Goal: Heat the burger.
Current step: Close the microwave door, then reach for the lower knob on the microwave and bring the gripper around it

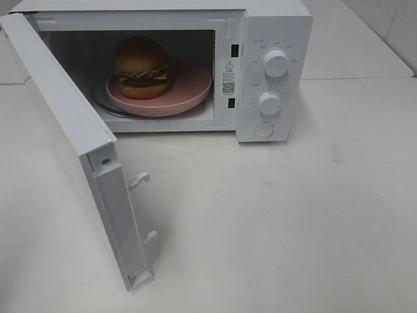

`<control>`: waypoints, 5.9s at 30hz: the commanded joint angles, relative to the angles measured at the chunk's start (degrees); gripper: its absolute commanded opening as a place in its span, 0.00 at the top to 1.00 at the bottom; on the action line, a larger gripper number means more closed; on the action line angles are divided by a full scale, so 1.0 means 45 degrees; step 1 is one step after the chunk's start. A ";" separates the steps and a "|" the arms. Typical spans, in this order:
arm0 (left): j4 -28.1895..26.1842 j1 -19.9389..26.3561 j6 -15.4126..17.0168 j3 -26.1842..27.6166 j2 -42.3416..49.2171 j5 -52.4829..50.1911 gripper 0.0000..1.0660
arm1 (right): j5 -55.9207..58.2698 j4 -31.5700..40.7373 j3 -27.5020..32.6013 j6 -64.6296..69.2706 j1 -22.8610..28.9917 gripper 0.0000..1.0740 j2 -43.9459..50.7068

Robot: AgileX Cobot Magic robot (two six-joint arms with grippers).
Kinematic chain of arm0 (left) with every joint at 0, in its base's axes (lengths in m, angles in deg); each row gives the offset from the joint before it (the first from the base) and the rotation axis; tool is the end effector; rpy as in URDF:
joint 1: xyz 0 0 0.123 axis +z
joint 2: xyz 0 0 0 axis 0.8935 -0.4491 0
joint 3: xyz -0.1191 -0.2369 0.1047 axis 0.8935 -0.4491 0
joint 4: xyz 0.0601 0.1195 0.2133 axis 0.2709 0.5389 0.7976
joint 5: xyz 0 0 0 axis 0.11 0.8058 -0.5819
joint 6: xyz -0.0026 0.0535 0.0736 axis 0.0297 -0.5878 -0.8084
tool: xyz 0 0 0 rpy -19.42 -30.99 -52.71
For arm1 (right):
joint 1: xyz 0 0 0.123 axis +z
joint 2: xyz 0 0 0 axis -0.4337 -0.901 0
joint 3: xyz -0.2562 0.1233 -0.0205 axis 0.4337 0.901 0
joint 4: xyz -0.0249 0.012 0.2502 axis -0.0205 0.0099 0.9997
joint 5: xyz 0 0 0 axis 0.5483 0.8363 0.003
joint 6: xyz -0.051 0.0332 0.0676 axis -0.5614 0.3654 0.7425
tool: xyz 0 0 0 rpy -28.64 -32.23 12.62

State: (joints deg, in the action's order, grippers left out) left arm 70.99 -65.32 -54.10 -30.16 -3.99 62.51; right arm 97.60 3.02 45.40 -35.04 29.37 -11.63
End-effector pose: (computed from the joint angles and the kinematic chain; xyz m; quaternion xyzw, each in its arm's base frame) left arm 0.0546 -0.0061 0.3071 0.0202 0.8485 -0.0330 0.5278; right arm -0.0035 -0.0063 0.2848 -0.0084 0.8311 -0.0098 0.5560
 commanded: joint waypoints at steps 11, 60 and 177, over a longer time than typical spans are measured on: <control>-0.0344 0.0000 -0.0904 -0.1197 -0.2597 -0.4978 1.00 | 0.0038 0.0013 0.0051 0.0038 -0.0076 0.30 0.0382; 0.4342 0.0000 0.2165 -0.3871 -1.2389 -2.0474 1.00 | 0.0038 0.0025 0.0051 0.0038 -0.0064 0.30 0.0382; -0.2165 -0.8633 0.0089 0.4278 -1.6438 -0.4698 0.08 | 0.0038 0.0025 0.0051 0.0038 -0.0064 0.30 0.0382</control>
State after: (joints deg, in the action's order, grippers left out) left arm 61.31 -103.94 -53.98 -10.80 -80.83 36.09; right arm 97.60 3.31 45.40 -35.04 29.37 -11.63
